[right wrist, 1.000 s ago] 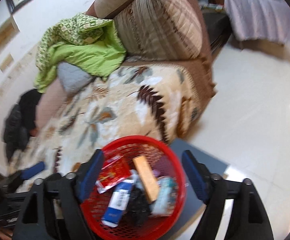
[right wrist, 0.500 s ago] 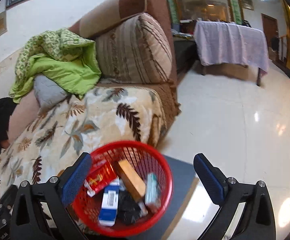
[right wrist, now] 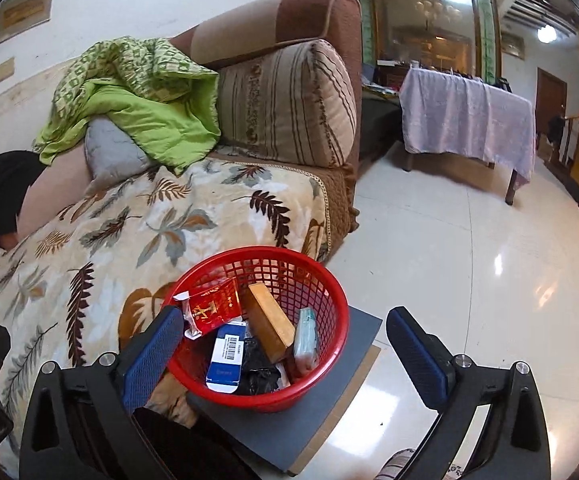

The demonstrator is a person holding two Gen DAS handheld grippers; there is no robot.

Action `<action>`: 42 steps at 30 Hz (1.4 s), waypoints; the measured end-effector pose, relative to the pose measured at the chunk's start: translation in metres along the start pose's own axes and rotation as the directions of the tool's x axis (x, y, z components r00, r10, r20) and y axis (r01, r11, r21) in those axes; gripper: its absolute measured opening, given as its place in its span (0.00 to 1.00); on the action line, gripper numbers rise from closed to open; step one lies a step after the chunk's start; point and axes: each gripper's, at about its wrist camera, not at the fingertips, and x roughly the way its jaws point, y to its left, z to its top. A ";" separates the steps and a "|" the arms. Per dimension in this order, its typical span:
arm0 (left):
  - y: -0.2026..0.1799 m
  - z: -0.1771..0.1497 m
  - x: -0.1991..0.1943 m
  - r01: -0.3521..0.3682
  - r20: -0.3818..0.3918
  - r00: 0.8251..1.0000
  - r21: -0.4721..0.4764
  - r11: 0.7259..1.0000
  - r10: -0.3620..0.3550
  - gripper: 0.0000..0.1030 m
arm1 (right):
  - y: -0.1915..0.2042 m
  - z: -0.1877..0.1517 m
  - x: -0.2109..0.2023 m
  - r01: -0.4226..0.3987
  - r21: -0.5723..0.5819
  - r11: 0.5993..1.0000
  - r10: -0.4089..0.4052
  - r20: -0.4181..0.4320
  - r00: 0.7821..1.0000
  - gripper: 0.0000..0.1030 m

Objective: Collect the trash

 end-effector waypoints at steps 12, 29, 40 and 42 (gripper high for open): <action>0.010 -0.006 -0.001 -0.003 -0.001 1.000 -0.030 1.000 0.003 0.99 | 0.005 -0.002 -0.003 0.019 -0.020 1.000 -0.019 -0.001 1.000 1.00; 0.010 -0.007 0.001 0.002 -0.005 1.000 -0.032 1.000 -0.002 0.99 | 0.007 -0.003 0.001 0.027 -0.034 0.999 -0.027 -0.013 1.000 1.00; 0.012 -0.007 0.001 0.004 -0.006 1.000 -0.032 0.999 -0.004 0.99 | 0.007 -0.004 0.003 0.028 -0.041 0.999 -0.028 -0.018 0.999 1.00; 0.011 -0.007 0.001 0.002 -0.006 1.000 -0.032 0.999 -0.002 0.99 | 0.008 -0.004 0.002 0.027 -0.041 0.999 -0.028 -0.019 0.999 1.00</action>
